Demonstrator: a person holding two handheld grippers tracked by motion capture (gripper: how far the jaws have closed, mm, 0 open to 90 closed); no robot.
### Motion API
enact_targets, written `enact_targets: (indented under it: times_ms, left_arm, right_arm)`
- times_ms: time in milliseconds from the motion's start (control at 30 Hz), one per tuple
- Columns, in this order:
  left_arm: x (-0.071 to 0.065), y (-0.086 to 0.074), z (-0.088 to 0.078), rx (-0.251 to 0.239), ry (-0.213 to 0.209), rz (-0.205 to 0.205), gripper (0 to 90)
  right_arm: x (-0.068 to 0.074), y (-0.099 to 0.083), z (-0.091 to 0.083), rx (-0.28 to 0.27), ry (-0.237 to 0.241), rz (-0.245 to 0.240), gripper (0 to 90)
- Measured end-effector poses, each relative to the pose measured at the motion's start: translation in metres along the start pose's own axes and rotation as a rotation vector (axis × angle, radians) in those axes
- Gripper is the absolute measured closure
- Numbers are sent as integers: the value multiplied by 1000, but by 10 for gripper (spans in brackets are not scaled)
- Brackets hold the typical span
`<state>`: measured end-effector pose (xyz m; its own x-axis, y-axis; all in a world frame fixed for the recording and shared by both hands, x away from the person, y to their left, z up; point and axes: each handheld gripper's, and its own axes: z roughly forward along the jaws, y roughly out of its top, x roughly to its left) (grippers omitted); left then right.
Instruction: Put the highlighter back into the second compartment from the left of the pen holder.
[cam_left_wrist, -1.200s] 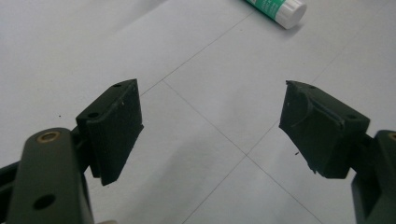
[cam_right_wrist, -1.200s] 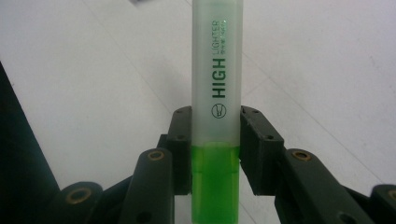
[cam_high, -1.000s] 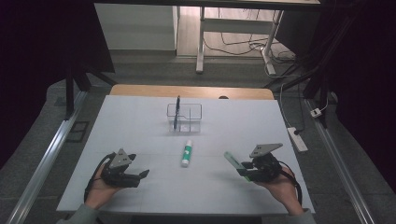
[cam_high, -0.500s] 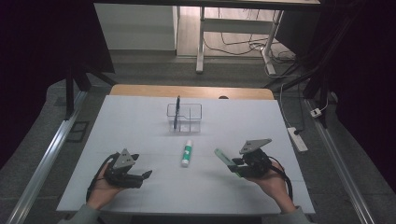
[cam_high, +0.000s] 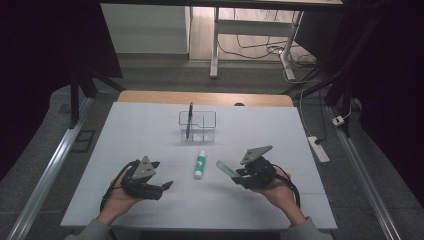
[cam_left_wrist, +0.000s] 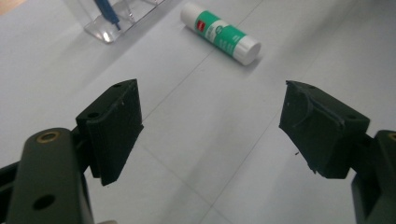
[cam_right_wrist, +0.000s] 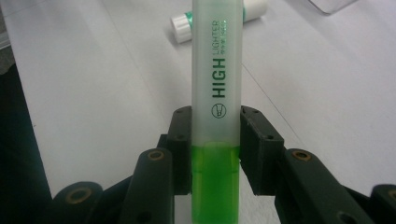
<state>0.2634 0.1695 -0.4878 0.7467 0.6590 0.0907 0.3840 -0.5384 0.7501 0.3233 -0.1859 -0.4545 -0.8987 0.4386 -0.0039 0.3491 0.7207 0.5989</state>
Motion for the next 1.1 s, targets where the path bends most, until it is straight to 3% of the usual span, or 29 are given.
enact_targets:
  times_ms: [333, 700, 1100]
  left_arm:
    - [-7, 13, 10, 18, -23, 45, 205]
    - [-8, 14, 12, 29, -25, 61, 207]
    - [-16, 24, 18, 36, -60, 100, 214]
  right_arm:
    - [3, 5, 8, 17, 19, -10, 666]
    - [7, 11, 17, 29, 35, -27, 666]
    - [15, 22, 32, 71, 70, -68, 666]
